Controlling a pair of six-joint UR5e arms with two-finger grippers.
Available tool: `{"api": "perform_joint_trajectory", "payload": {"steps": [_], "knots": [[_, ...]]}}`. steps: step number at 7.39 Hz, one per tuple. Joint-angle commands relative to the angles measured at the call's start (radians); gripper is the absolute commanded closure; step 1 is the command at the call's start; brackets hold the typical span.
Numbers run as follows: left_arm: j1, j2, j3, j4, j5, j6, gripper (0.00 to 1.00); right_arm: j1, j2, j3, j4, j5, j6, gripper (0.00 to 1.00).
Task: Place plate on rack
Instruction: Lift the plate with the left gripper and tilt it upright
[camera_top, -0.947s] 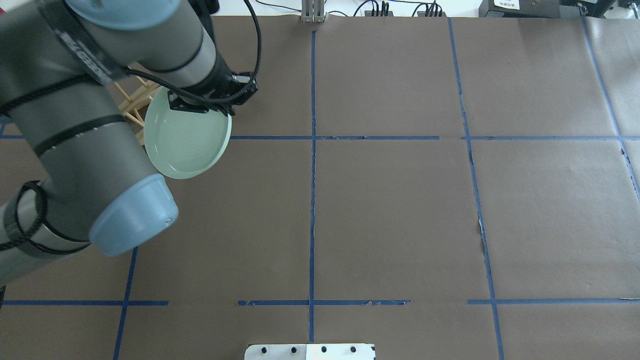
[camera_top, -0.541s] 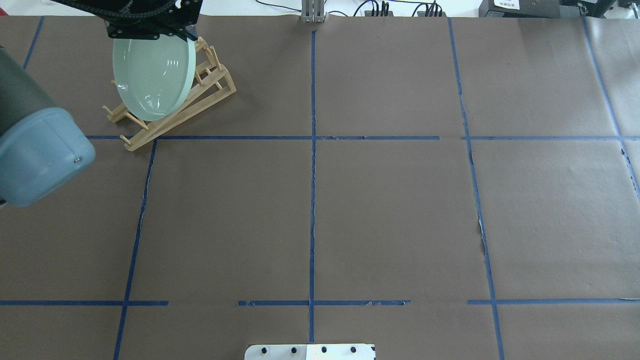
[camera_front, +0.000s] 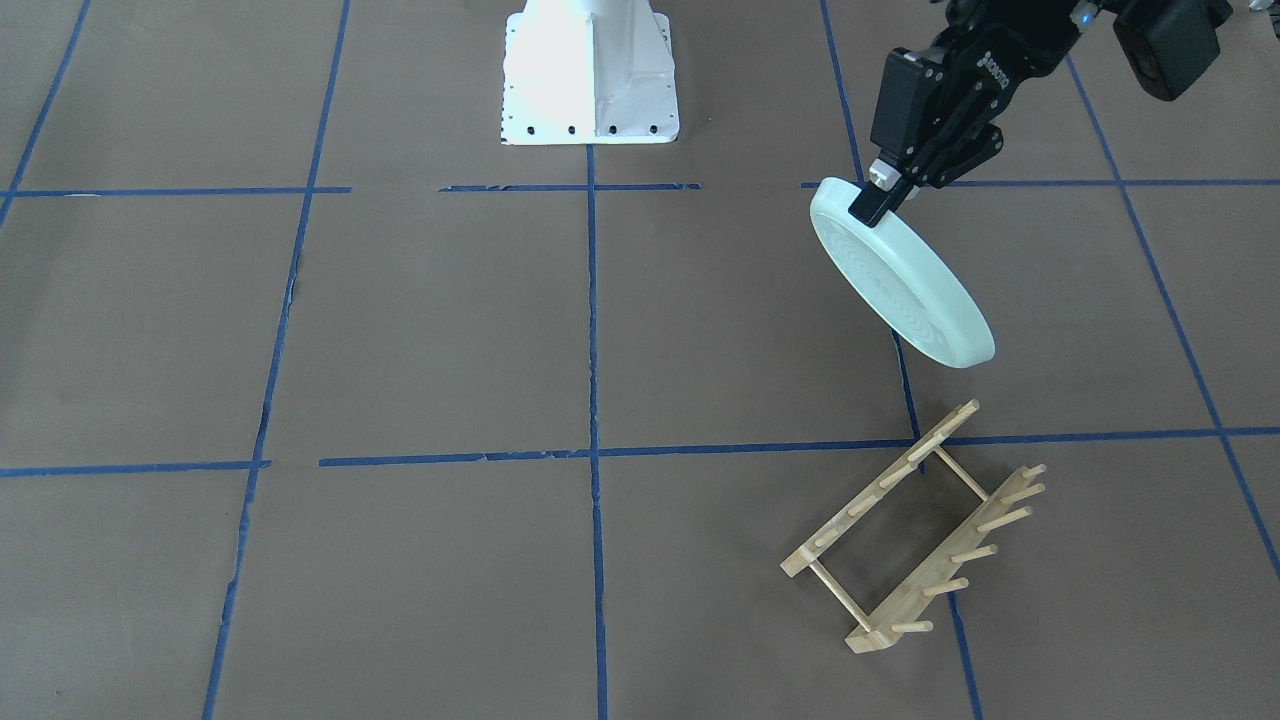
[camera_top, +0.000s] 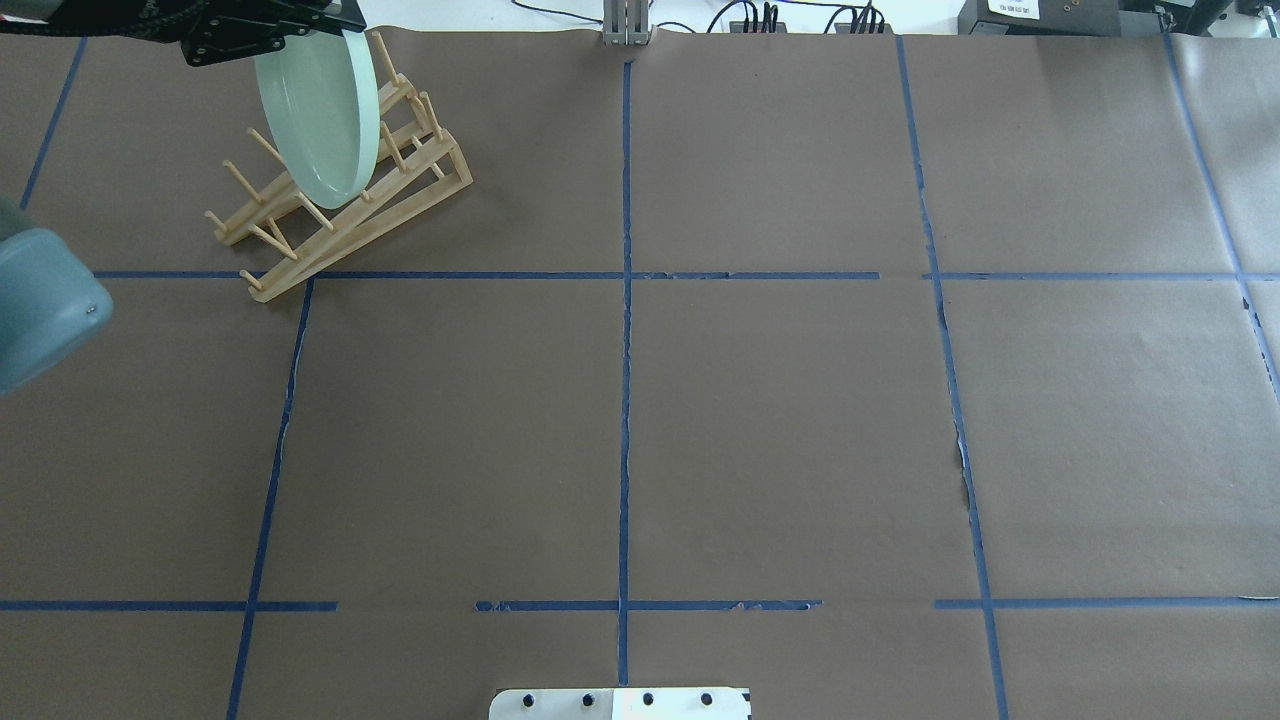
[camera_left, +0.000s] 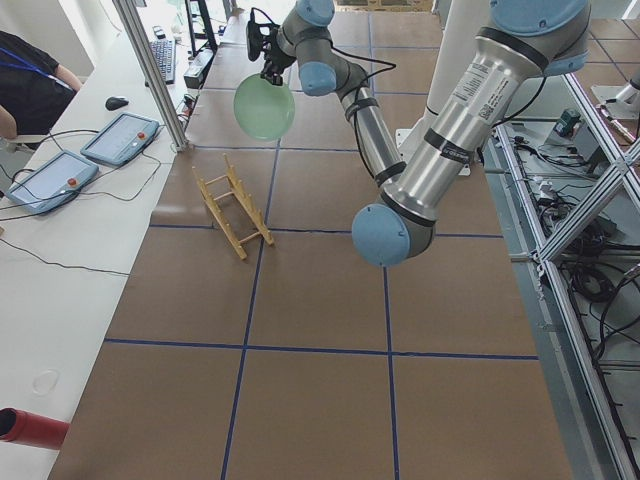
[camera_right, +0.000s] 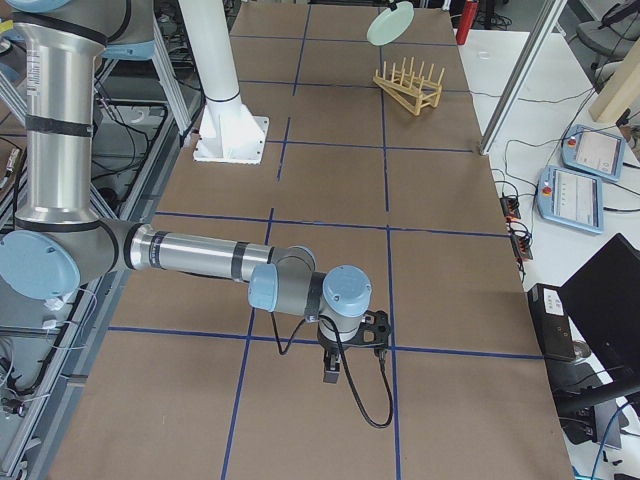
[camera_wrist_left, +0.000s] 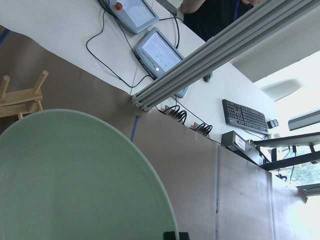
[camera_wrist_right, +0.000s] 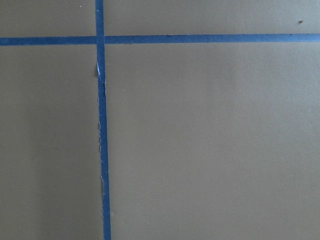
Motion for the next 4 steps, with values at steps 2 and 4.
{"api": "perform_joint_trajectory", "payload": {"steps": [2, 4], "knots": [[-0.009, 0.051, 0.24, -0.564, 0.076, -0.276, 1.0, 0.002, 0.0, 0.0, 0.0, 0.0, 0.0, 0.0], [-0.035, 0.028, 0.346, -0.649, 0.129, -0.291, 1.0, 0.0, 0.0, 0.0, 0.0, 0.0, -0.001, 0.0]]}}
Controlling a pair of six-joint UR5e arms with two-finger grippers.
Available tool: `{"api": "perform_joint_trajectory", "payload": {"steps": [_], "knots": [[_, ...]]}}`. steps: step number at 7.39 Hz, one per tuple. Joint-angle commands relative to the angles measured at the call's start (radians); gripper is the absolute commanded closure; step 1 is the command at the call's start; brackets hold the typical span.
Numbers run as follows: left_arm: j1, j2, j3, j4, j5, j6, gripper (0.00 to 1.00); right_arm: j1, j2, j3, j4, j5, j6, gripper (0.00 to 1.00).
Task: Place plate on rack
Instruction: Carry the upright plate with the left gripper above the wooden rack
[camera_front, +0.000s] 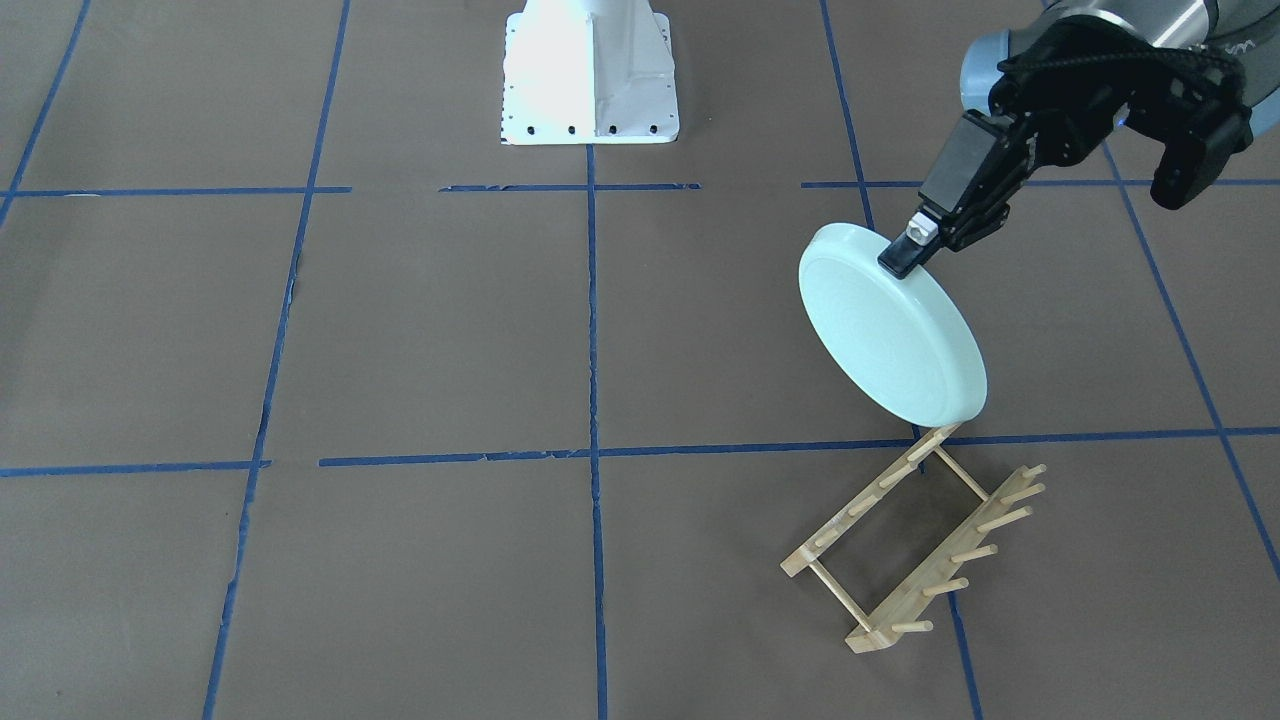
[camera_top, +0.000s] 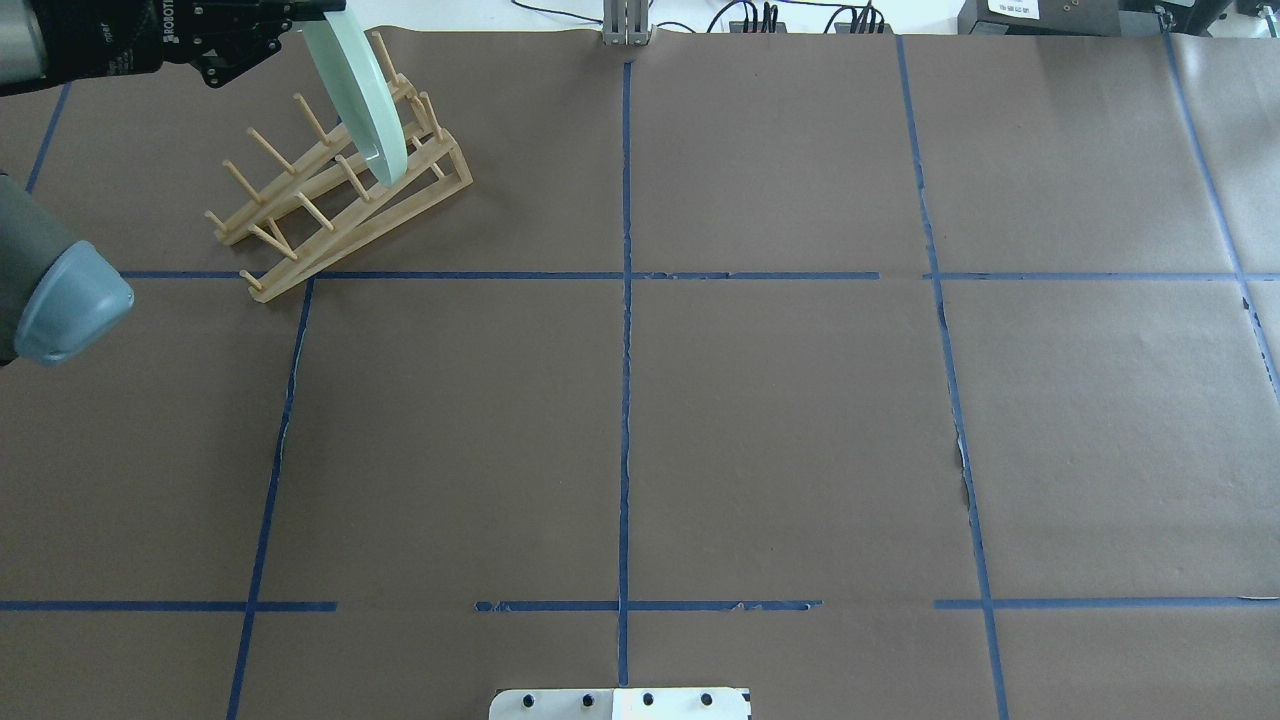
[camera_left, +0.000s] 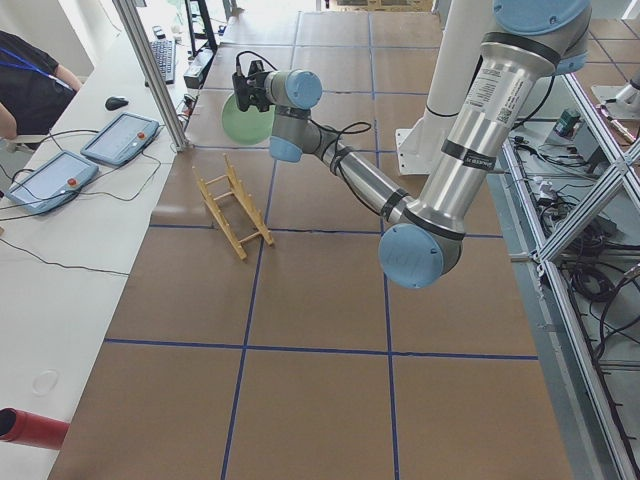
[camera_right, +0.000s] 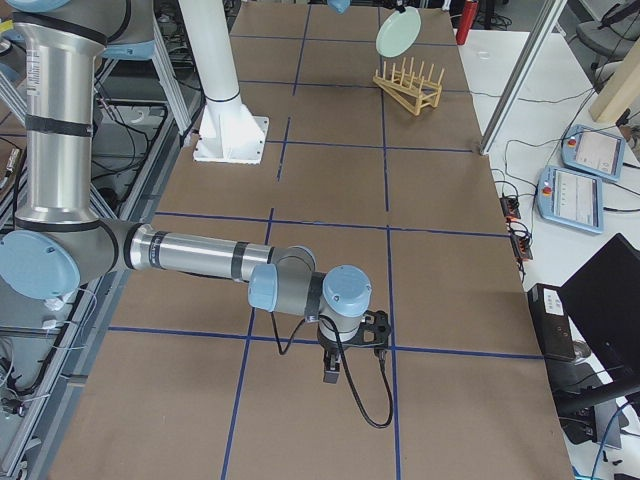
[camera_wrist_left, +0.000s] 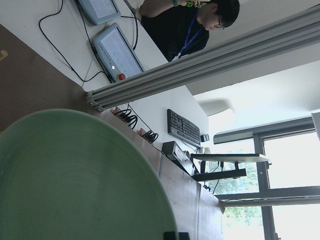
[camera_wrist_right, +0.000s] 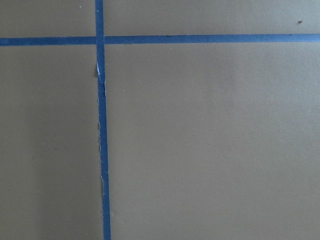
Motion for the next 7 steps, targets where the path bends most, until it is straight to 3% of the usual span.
{"api": "perform_joint_trajectory", "payload": {"steps": [1, 3, 7], "knots": [[-0.032, -0.036, 0.129, -0.105, 0.027, -0.029, 1.0, 0.001, 0.0, 0.0, 0.0, 0.0, 0.0, 0.0], [-0.028, -0.08, 0.281, -0.245, 0.121, -0.066, 1.0, -0.001, 0.0, 0.0, 0.0, 0.0, 0.0, 0.0], [-0.026, -0.139, 0.395, -0.279, 0.122, -0.025, 1.0, -0.001, 0.0, 0.0, 0.0, 0.0, -0.001, 0.0]]}}
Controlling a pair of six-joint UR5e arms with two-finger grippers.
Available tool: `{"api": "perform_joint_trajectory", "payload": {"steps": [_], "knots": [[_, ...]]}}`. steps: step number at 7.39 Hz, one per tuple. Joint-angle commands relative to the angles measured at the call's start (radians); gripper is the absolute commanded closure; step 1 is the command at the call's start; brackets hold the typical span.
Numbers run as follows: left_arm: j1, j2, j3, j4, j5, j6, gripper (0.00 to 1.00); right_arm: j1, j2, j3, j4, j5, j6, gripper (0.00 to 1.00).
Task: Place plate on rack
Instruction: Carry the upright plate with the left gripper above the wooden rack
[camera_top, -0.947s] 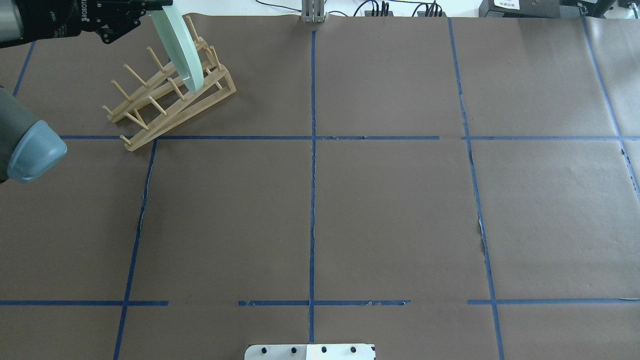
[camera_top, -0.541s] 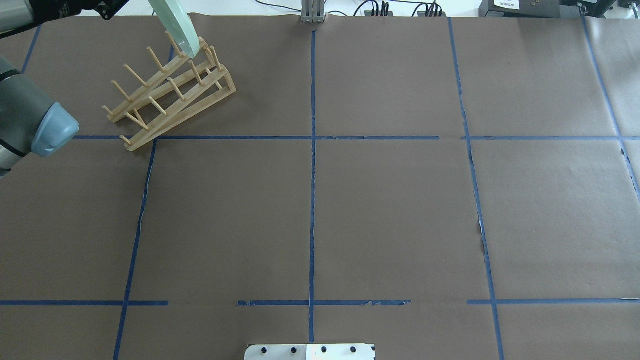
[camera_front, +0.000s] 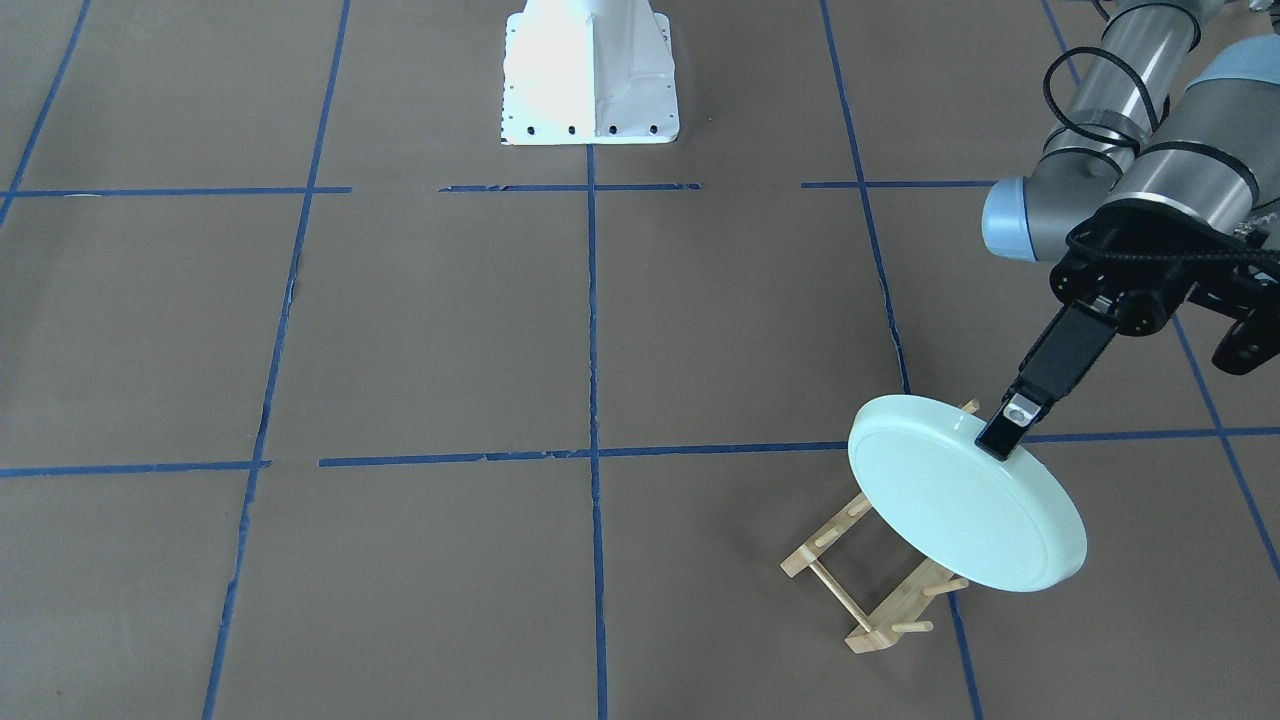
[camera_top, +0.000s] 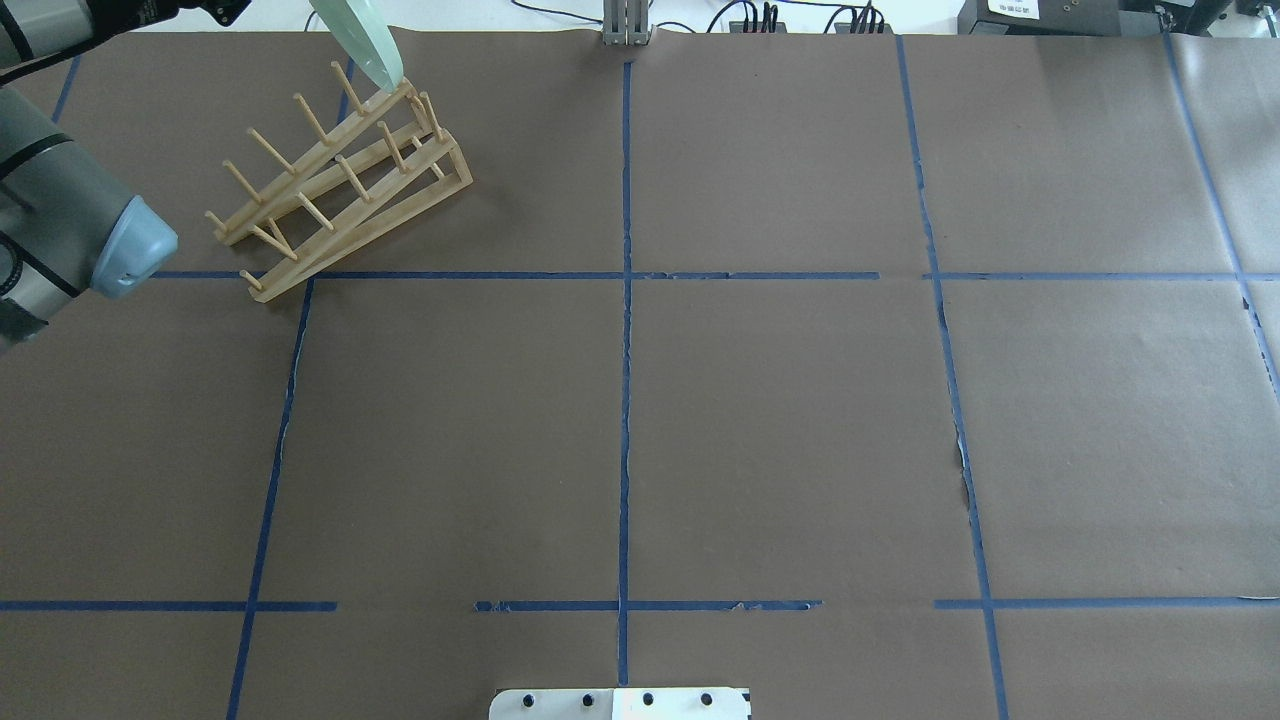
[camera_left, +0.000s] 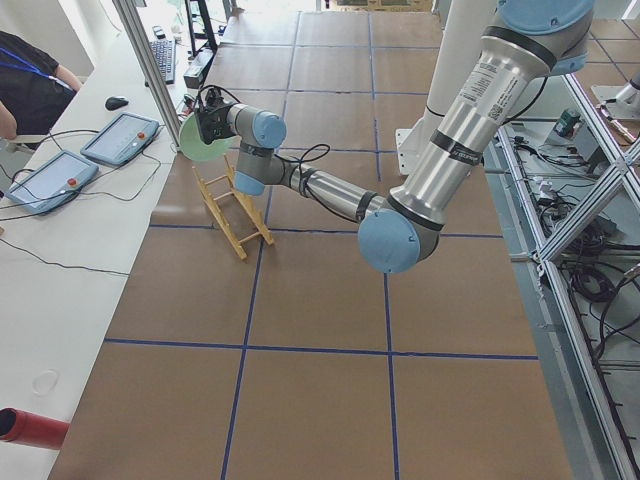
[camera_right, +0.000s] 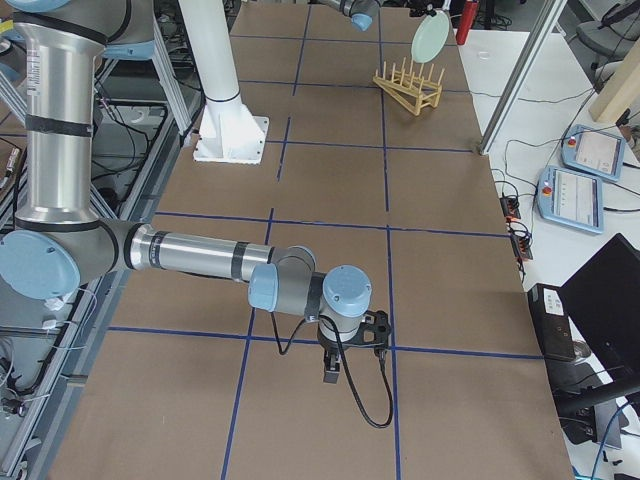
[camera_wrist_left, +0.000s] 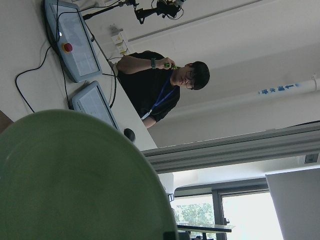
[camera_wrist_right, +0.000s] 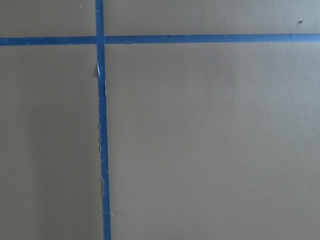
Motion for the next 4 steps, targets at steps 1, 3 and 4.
{"api": "perform_joint_trajectory", "payload": {"steps": [1, 3, 4], "knots": [[0.001, -0.013, 0.043, -0.016, -0.002, 0.078, 1.0, 0.0, 0.0, 0.0, 0.0, 0.0, -0.001, 0.0], [0.001, -0.03, 0.074, -0.018, -0.008, 0.106, 1.0, 0.0, 0.0, 0.0, -0.002, 0.0, -0.001, 0.0], [0.003, -0.03, 0.076, -0.019, -0.008, 0.114, 1.0, 0.0, 0.0, 0.0, 0.0, 0.0, 0.0, 0.0]]}}
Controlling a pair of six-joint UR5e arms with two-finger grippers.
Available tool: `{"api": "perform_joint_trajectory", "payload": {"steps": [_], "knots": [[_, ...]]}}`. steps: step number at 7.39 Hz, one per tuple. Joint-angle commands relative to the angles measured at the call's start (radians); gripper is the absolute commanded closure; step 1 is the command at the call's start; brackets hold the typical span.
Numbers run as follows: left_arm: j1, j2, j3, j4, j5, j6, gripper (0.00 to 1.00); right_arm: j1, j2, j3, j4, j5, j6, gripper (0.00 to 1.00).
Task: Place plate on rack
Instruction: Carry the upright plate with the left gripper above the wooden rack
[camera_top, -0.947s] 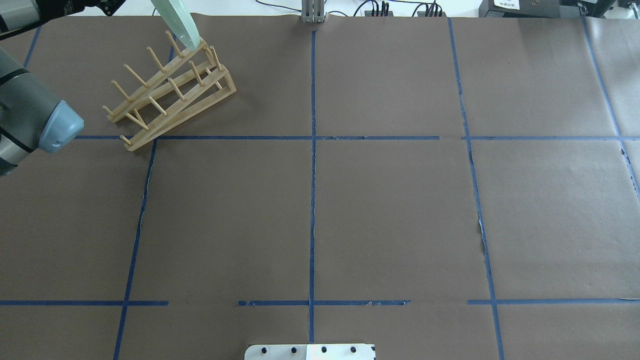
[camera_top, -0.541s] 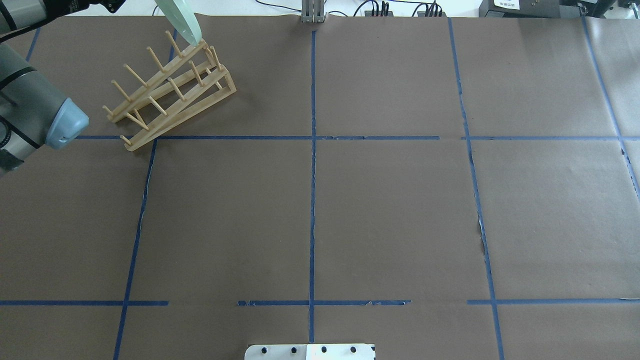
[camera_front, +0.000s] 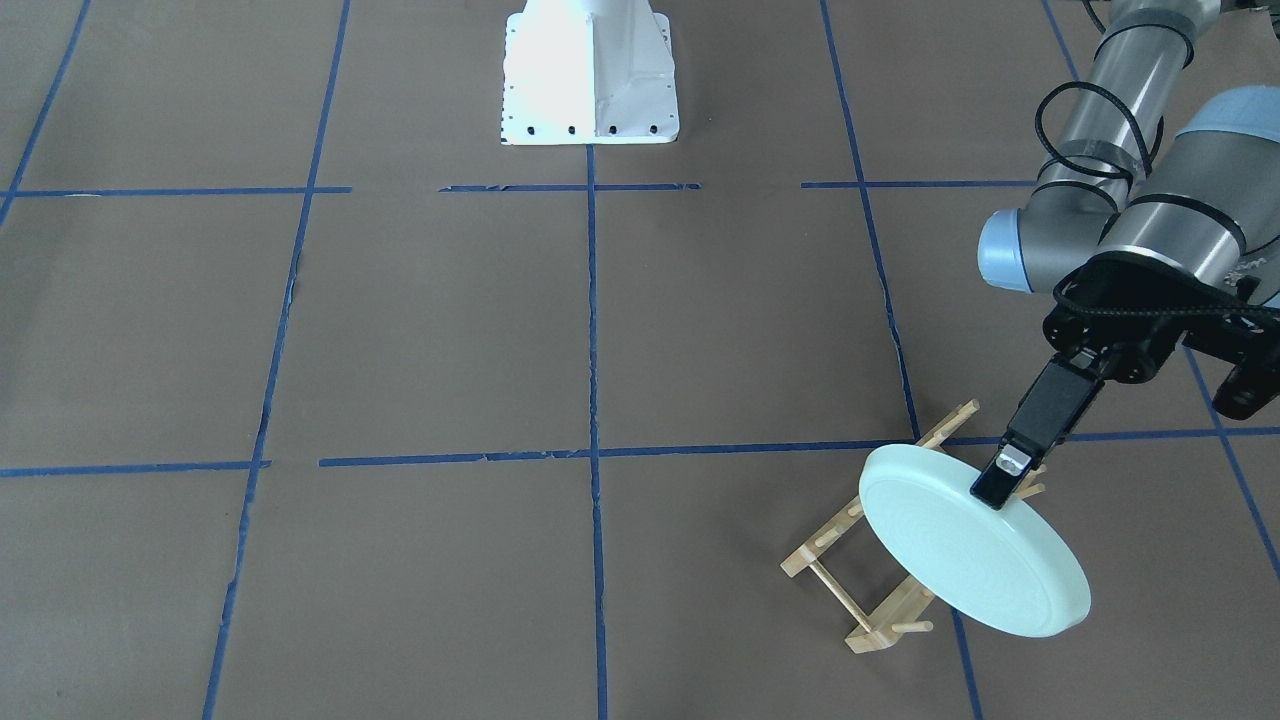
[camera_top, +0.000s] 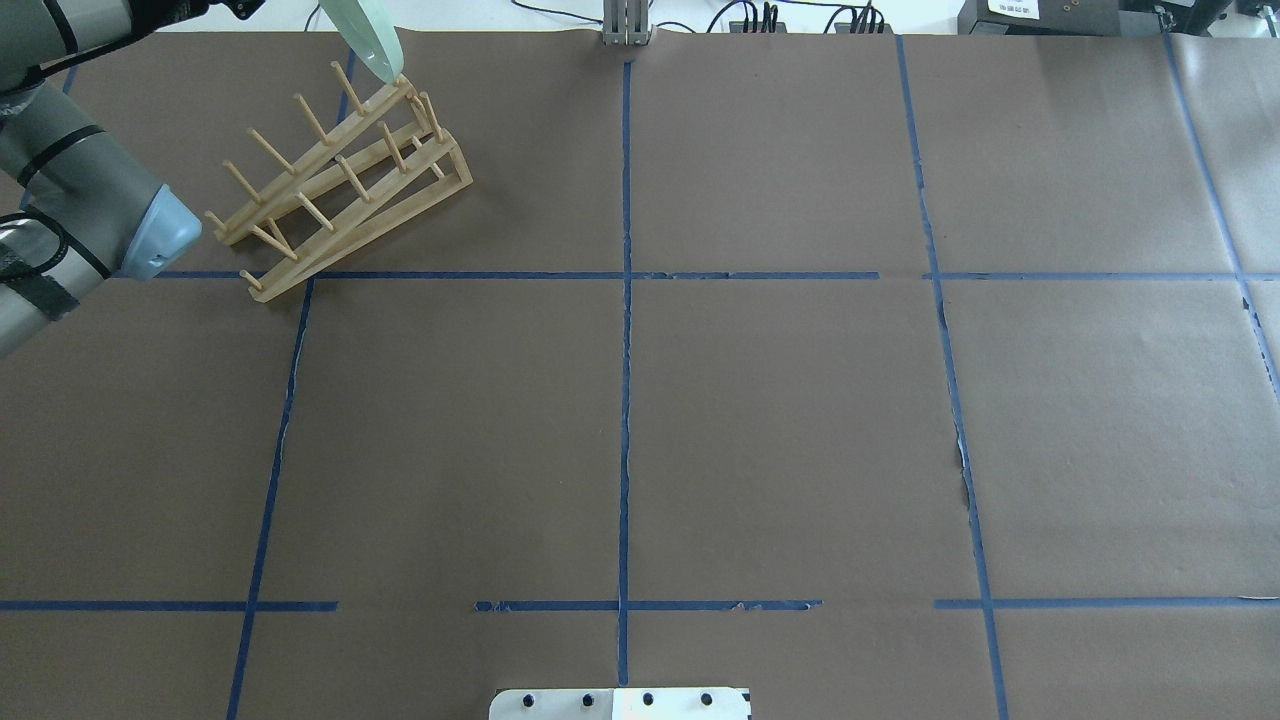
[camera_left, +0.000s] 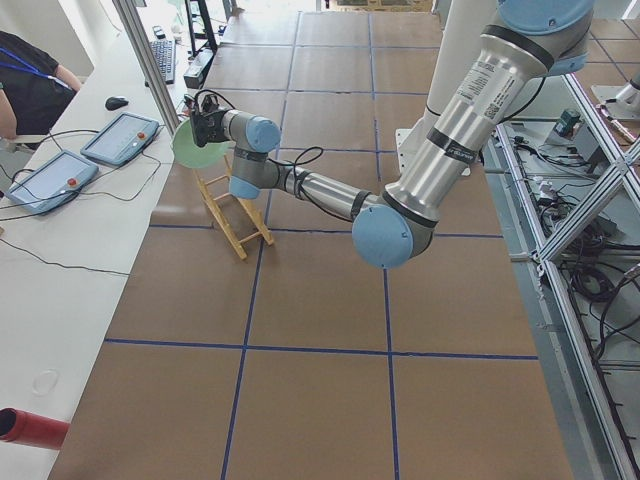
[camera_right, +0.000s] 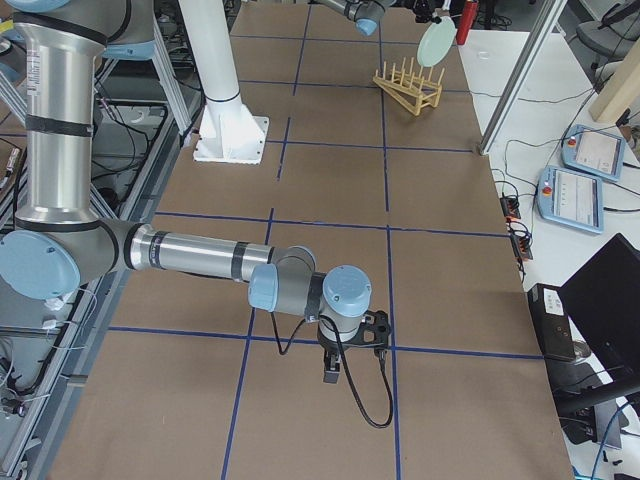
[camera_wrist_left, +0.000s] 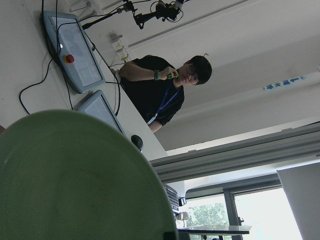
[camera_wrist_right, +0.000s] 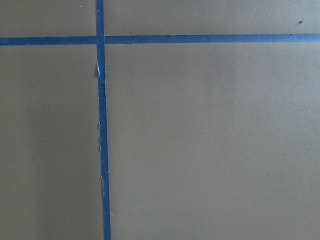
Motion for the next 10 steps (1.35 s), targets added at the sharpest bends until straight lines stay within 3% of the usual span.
{"api": "perform_joint_trajectory", "payload": {"steps": [1, 10], "knots": [[0.003, -0.005, 0.019, -0.002, -0.001, 0.028, 1.0, 0.001, 0.0, 0.0, 0.001, 0.0, 0.001, 0.0], [0.05, -0.02, 0.101, -0.025, 0.005, 0.034, 1.0, 0.0, 0.0, 0.0, 0.001, 0.0, 0.0, 0.0]]}}
